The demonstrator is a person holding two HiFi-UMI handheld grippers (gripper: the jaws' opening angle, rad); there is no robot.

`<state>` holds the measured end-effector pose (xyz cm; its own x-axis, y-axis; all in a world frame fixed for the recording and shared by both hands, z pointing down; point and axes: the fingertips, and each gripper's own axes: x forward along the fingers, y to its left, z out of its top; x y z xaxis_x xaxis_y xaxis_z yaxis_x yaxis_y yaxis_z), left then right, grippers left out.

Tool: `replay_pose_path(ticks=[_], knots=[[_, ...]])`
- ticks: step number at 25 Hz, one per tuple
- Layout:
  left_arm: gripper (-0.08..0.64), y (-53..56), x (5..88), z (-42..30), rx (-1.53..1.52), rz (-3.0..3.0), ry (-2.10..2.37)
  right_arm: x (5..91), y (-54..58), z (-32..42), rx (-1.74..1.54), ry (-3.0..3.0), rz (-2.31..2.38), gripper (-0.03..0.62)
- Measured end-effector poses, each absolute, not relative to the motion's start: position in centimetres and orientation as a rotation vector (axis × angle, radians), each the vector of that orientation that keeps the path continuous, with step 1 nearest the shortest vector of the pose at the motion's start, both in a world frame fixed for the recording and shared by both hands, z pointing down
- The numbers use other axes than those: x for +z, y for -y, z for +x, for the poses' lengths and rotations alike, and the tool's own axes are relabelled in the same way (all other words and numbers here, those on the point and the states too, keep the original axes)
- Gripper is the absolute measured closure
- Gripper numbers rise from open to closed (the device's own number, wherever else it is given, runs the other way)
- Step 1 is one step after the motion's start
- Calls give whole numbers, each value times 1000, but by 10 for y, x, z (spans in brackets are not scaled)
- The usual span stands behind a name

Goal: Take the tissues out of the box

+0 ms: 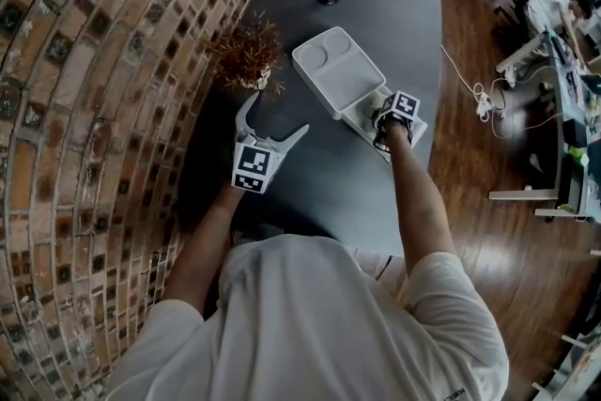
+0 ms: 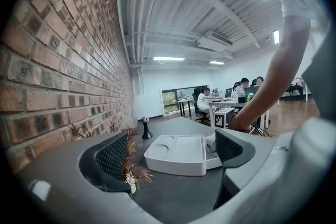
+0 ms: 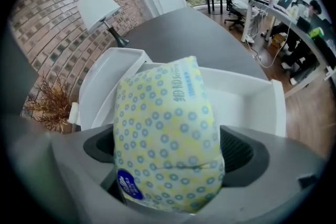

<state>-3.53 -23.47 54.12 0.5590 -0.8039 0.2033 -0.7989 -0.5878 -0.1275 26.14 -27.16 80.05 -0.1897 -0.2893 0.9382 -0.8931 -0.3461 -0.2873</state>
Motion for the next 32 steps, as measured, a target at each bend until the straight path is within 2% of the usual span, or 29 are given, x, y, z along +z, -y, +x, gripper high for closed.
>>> replay_pose_path(ticks=[2,7,22,31,32], knots=[[36,234,541,-37,-372,-2762,-1422,800,274,262,1557,1405,1568,61],[37,232,540,-38,-367,-2775,-1429,796,271,264,1455,1432,1513,117],[42,225,533,-34,-180,-2876,-1446,724,271,262,1221,1770,1585,126],[67,219,522,-43,-117,-2886,-1463,638,258,245,967,2078,1739,126],[89,218,521,-44,-120,-2879,-1460,633,255,242,955,2116,1750,126]])
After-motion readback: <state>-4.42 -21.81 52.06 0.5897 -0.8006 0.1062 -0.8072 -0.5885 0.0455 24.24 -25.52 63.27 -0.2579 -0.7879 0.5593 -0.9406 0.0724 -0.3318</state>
